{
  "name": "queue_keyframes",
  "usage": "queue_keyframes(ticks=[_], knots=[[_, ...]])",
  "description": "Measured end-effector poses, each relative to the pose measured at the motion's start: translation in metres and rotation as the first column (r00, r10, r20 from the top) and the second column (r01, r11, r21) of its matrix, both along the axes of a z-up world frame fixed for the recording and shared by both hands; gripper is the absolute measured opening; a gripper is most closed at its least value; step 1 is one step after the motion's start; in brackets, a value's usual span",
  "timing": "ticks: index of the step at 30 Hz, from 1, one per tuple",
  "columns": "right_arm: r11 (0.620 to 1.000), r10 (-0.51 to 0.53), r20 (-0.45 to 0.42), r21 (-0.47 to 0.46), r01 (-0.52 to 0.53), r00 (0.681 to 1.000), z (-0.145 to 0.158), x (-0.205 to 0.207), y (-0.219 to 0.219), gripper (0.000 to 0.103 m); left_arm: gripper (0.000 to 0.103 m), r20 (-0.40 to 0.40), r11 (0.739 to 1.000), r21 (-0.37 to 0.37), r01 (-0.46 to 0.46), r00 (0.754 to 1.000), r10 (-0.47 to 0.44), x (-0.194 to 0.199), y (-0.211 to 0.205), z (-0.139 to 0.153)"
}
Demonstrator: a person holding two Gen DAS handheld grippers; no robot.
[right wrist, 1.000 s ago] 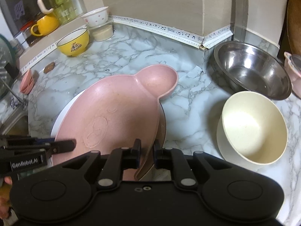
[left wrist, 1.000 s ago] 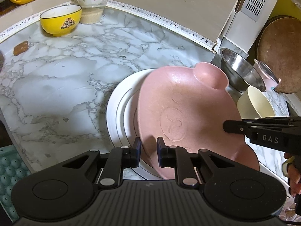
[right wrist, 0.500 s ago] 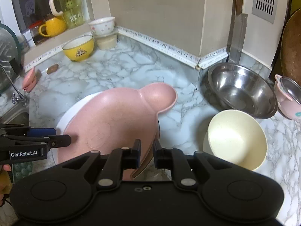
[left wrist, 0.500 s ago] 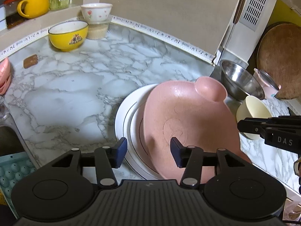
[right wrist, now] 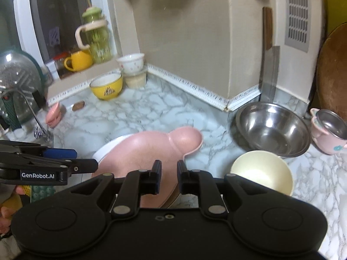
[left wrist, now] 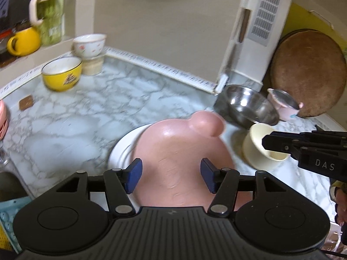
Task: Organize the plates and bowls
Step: 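Move both grippers to the rim of the stainless steel bowl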
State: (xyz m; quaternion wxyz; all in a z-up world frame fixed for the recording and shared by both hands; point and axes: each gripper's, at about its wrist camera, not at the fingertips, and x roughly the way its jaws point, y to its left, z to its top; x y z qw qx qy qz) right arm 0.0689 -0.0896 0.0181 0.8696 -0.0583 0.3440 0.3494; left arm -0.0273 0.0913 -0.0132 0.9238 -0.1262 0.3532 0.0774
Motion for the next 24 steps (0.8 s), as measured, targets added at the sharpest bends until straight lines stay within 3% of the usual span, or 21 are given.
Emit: queue_keyframes(ticks=[2, 5, 8, 10, 13, 15, 18, 24], knots=[[1.000, -0.010, 0.020, 0.018, 0.010, 1.000, 0.004, -0.001, -0.009, 0.016, 0.066, 0.012, 1.000, 0.004, 0.014, 1.000, -0.014, 0.004, -0.009, 0.005], [0.999, -0.028, 0.042, 0.034, 0.027, 0.999, 0.009, 0.000, -0.024, 0.019, 0.066, 0.023, 0.999, 0.007, 0.039, 0.999, -0.039, 0.012, -0.021, 0.011], [0.998, -0.049, 0.053, 0.046, 0.047, 0.997, 0.012, 0.004, -0.040, 0.029, 0.066, 0.030, 0.998, 0.015, 0.064, 0.998, -0.064, 0.024, -0.035, 0.016], [0.997, -0.065, 0.059, 0.053, 0.062, 0.996, 0.015, 0.009, -0.052, 0.054, 0.066, 0.032, 0.997, 0.020, 0.079, 0.996, -0.079, 0.033, -0.044, 0.019], [0.995, -0.097, 0.076, 0.046, 0.094, 0.992, 0.017, 0.016, -0.067, 0.076, 0.066, 0.033, 0.994, 0.033, 0.102, 0.994, -0.103, 0.049, -0.060, 0.023], [0.992, -0.120, 0.092, 0.036, 0.117, 0.988, 0.018, 0.021, -0.078, 0.079, 0.067, 0.034, 0.992, 0.042, 0.115, 0.993, -0.116, 0.059, -0.069, 0.024], [0.988, -0.151, 0.110, 0.027, 0.149, 0.982, 0.019, 0.033, -0.093, 0.088, 0.077, 0.044, 0.990, 0.070, 0.122, 0.991, -0.125, 0.078, -0.082, 0.028], [0.979, -0.204, 0.120, 0.014, 0.204, 0.971, 0.015, 0.065, -0.121, 0.099, 0.078, 0.052, 0.988, 0.092, 0.122, 0.990, -0.128, 0.117, -0.099, 0.032]])
